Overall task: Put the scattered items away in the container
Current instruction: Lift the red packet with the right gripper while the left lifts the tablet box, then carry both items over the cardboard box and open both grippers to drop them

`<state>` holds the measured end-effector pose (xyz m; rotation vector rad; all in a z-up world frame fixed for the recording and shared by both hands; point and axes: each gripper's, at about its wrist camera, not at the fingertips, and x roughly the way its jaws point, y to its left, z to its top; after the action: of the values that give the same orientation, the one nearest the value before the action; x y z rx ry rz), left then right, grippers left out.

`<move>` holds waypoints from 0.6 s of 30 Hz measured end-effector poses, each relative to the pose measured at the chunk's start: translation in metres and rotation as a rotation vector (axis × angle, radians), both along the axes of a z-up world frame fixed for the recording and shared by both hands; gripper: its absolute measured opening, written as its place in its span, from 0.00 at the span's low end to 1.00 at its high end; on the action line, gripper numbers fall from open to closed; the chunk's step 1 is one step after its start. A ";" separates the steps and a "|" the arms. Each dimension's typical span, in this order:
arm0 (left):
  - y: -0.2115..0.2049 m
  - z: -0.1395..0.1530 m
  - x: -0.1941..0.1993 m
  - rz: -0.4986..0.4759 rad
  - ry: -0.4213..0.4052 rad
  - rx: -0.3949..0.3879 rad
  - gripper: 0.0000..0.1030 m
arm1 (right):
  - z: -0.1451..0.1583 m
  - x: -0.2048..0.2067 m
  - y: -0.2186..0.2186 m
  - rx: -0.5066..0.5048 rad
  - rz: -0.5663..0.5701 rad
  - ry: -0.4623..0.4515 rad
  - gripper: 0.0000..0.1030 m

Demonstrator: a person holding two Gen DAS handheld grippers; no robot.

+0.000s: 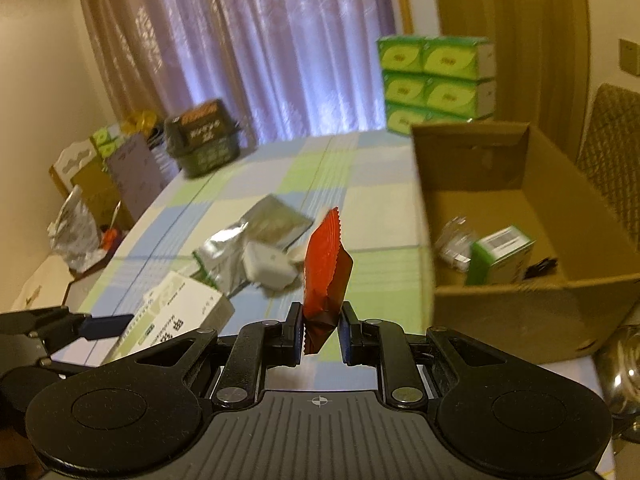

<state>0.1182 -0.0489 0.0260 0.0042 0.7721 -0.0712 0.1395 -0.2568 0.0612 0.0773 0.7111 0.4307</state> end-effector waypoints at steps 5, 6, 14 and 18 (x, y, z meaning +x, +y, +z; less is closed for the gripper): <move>-0.024 0.013 0.015 -0.043 -0.023 -0.011 0.65 | 0.015 0.005 -0.027 -0.001 -0.052 -0.030 0.21; -0.030 0.015 0.018 -0.055 -0.029 -0.012 0.65 | 0.017 0.007 -0.033 -0.001 -0.063 -0.033 0.21; -0.082 0.035 0.047 -0.150 -0.070 -0.036 0.65 | 0.030 0.021 -0.088 -0.016 -0.155 -0.064 0.21; -0.107 0.042 0.064 -0.195 -0.081 -0.041 0.65 | 0.031 0.029 -0.110 -0.023 -0.188 -0.070 0.21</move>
<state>0.1819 -0.1560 0.0678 0.0434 0.6871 -0.2709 0.1687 -0.3666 0.0918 0.1060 0.6336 0.2437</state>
